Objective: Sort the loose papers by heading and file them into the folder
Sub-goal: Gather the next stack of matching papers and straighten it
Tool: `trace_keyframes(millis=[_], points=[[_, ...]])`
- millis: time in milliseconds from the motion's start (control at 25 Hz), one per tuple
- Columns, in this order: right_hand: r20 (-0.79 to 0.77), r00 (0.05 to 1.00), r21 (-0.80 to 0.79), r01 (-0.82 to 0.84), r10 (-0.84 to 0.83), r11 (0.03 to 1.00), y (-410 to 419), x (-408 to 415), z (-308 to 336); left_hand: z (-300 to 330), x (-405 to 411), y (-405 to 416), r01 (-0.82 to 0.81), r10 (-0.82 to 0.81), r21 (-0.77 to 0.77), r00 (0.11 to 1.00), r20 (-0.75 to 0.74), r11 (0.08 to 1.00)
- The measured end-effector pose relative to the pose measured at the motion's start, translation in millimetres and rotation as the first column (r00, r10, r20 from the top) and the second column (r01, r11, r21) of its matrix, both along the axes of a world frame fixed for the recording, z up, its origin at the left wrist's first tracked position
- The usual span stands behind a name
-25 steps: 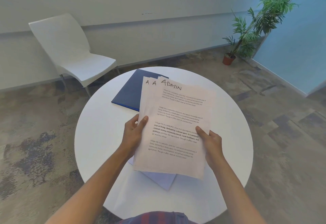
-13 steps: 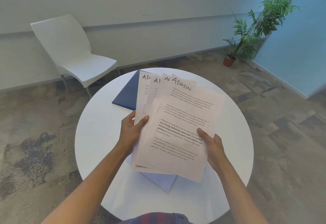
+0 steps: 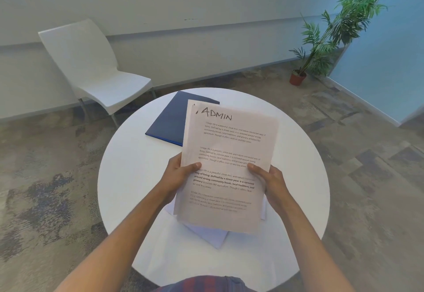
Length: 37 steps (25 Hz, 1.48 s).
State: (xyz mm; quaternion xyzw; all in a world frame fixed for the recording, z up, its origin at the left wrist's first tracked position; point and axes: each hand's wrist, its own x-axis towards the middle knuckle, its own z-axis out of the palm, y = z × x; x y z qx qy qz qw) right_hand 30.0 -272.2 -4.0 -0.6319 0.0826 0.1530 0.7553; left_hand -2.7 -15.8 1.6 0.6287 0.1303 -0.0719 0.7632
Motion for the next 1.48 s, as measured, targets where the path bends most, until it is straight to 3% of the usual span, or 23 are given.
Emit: trace_keyframes(millis=[280,560,1000,1320,1480], points=[[0.069,0.997,-0.028,0.041,-0.039,0.999,4.8,4.0,7.7,0.4,2.5,7.9,0.092,-0.093,-0.022,0.995,-0.033,0.996],[0.193,0.981,-0.120,0.029,-0.006,0.992,13.1,-0.5,12.1,0.3,8.6,6.2,0.050,-0.052,0.040,0.998,0.029,0.998],[0.402,0.908,-0.242,0.230,-0.118,0.943,18.5,-4.5,28.9,8.6,13.5,-13.0,0.064,-0.066,0.130,0.998,0.018,0.989],[0.482,0.855,-0.115,0.279,-0.192,0.953,15.8,-12.3,50.2,20.4,14.0,-21.6,0.006,-0.028,0.175,0.992,0.120,0.985],[0.425,0.891,-0.101,0.221,-0.158,0.970,15.8,-14.3,49.0,18.1,13.9,-23.8,-0.009,-0.007,0.165,0.995,0.096,0.986]])
